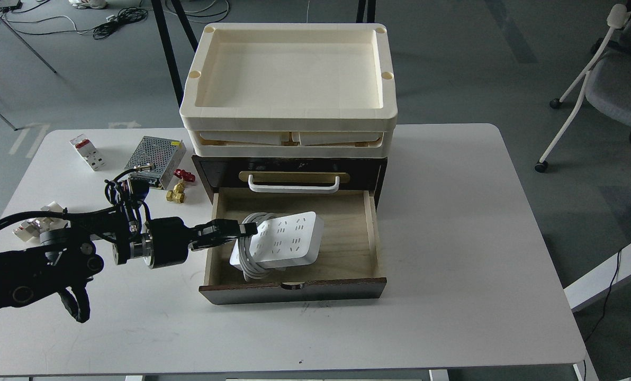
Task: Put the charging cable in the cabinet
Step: 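Lower the power strip into the drawer and open the left gripper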
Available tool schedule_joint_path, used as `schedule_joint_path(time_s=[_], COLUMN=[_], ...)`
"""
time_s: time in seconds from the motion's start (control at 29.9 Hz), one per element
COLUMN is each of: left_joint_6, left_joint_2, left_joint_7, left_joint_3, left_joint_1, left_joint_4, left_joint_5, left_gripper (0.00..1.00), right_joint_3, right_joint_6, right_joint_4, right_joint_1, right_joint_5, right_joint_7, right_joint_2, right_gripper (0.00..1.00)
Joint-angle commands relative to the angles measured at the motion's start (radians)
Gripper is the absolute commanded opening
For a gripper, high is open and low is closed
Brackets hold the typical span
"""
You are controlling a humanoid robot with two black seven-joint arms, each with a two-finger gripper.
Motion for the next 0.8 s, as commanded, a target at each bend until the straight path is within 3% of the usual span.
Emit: schedule_joint_path(time_s=[0.0,0.13,0.37,0.77], left_joint_6=[0.003,0.003,0.003,0.004], left_joint_2=[-0.009,-0.016,-0.022,-0.028], left_joint_7=[0.001,0.001,0.001,0.001], left_joint_3=[-0.007,-0.012,-0.014,-0.041], left_joint_1=[0.001,0.0,0.001,0.003], left_joint_4=[0.014,0.014,0.014,0.014], left_joint_5=[0.0,-0.005,-0.012,-0.023], left_gripper=[0.0,0.0,0.15,0.16], right_joint_3=[0.0,0.0,0.001,0.001], right_joint_6=[0.0,0.0,0.0,0.0], right_joint_4=[0.0,0.0,-0.002,-0.002], right_joint_1=[0.0,0.0,-0.006,-0.008], right_joint_5=[0.0,0.0,0.0,0.002], right_joint_7=[0.0,0.0,0.0,0.0], right_joint_2=[0.0,0.0,-0.003,-0.003], right_gripper=[1.0,1.0,1.0,1.0])
